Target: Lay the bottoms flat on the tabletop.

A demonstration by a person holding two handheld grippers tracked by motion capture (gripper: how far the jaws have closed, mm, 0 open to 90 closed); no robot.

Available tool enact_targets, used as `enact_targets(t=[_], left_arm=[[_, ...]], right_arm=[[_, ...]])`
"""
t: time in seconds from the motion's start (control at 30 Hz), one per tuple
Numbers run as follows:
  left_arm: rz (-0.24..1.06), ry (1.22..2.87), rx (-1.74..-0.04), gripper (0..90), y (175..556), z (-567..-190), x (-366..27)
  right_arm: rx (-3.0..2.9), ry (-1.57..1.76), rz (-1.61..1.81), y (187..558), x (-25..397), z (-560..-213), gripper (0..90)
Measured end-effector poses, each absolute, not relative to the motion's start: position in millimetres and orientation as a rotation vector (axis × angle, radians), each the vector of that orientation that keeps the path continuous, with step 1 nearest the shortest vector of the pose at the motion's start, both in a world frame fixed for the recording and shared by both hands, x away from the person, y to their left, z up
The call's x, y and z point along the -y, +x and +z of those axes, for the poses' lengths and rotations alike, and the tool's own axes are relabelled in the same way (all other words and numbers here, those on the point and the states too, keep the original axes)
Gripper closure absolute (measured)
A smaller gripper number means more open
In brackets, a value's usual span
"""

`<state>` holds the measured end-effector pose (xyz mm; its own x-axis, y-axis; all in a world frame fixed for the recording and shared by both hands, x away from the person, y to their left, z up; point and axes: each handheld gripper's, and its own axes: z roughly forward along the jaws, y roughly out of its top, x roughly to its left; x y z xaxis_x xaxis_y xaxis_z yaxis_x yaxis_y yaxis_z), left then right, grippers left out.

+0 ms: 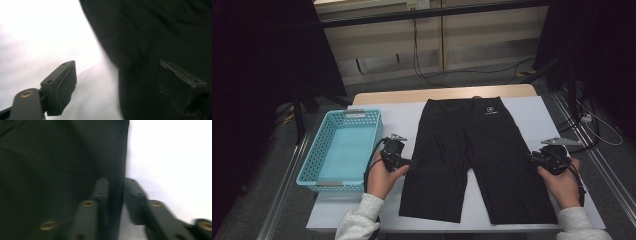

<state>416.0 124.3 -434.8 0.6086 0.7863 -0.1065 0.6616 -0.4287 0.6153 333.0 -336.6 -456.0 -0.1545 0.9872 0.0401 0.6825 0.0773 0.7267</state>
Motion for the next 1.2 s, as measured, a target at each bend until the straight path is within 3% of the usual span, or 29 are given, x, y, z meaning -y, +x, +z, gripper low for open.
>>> enact_targets(t=[0.17, 0.37, 0.47, 0.73, 0.87, 1.07, 1.2], left_arm=[[0.301, 2.236, -1.152, 18.5, 416.0, -437.9, -125.5], [0.306, 2.258, -1.168, 31.6, 414.8, -443.2, -126.1], [0.272, 2.246, -1.187, 48.9, 412.9, -440.5, -127.5], [0.217, 2.222, -1.237, 72.1, 409.3, -439.3, -127.1], [0.097, 2.219, -1.261, 88.0, 407.6, -438.0, -127.2], [0.131, 2.211, -1.268, 86.6, 403.1, -430.3, -132.8], [0.169, 2.201, -1.246, 62.9, 399.9, -431.4, -133.9]], right_arm=[[-1.864, 1.619, 0.886, 327.3, 331.3, -449.7, 50.5], [-1.872, 1.581, 0.925, 319.3, 324.8, -445.1, 39.7], [-1.880, 1.573, 0.933, 318.5, 320.5, -444.1, 38.9], [-1.910, 1.543, 0.955, 319.0, 310.4, -442.5, 37.3], [-1.918, 1.539, 0.967, 319.3, 308.4, -442.8, 35.9], [-1.918, 1.538, 0.985, 317.9, 311.0, -442.4, 35.4], [-1.914, 1.542, 0.995, 316.7, 312.3, -441.8, 34.8]])
